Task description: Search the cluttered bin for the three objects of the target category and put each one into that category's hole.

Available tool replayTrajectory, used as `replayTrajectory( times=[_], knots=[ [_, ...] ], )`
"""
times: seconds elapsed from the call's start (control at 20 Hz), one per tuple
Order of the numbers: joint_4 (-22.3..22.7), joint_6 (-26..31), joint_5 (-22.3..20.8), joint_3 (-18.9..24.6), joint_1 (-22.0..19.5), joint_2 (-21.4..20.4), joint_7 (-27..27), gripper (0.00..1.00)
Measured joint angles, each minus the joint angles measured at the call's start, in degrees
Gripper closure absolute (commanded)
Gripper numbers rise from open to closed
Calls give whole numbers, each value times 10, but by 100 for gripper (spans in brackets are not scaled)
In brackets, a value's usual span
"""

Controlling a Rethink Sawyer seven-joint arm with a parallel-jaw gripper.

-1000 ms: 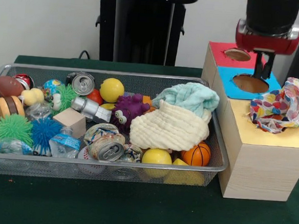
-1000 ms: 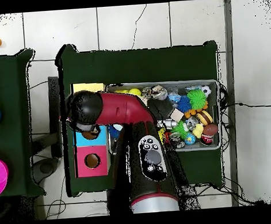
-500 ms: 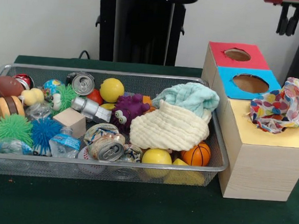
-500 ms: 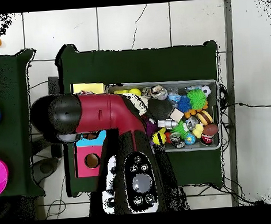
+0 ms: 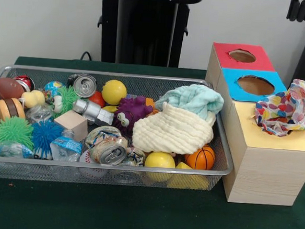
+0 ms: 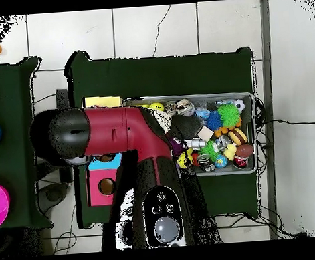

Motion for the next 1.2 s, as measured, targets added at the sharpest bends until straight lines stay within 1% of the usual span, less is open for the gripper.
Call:
replayTrajectory(
  times=[0.2,0.3,0.35,0.6,0.65,1.2],
  knots=[
    [-3,-18,-1,0,0,2,0,100],
    [-5,-36,-4,0,0,5,0,100],
    [-7,-57,-9,0,0,8,0,100],
    [-10,-99,-14,0,0,18,0,100],
    [-11,-116,-15,0,0,24,0,100],
    [-22,-148,-19,0,0,57,0,100]
  ],
)
